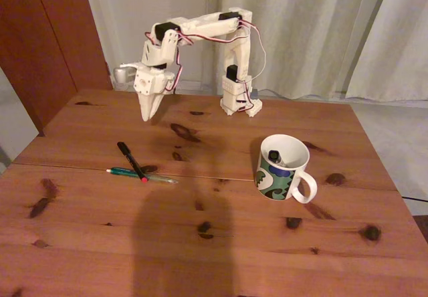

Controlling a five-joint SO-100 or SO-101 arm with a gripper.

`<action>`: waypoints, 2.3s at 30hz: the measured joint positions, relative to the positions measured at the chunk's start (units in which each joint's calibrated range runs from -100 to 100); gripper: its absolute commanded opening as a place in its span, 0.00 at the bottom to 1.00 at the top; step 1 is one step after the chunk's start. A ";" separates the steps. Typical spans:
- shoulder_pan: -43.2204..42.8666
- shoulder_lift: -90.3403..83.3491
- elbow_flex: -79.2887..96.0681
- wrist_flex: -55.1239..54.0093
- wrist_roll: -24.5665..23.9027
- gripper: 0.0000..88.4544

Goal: Clean up the desk and place the pens and markers into the cup

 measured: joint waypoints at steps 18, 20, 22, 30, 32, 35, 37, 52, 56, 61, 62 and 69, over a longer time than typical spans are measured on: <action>1.25 28.22 -28.03 0.83 -6.01 0.01; 1.39 30.17 -30.06 0.83 -6.84 0.01; 1.39 31.10 -30.91 0.83 -7.18 0.01; 1.39 32.20 -31.17 1.00 -7.23 0.15; 1.39 32.20 -31.17 2.32 -7.23 0.16; 1.39 32.20 -31.17 4.56 -7.23 0.16; 1.39 32.20 -31.17 5.64 -7.23 0.16; 1.39 37.97 -37.45 6.06 -7.52 0.16; 0.51 37.97 -39.58 6.06 -8.55 0.17; -0.37 37.97 -40.00 6.06 -8.64 0.17; -0.37 37.97 -40.00 6.06 -8.64 0.17; -0.51 37.97 -40.00 6.06 -8.64 0.17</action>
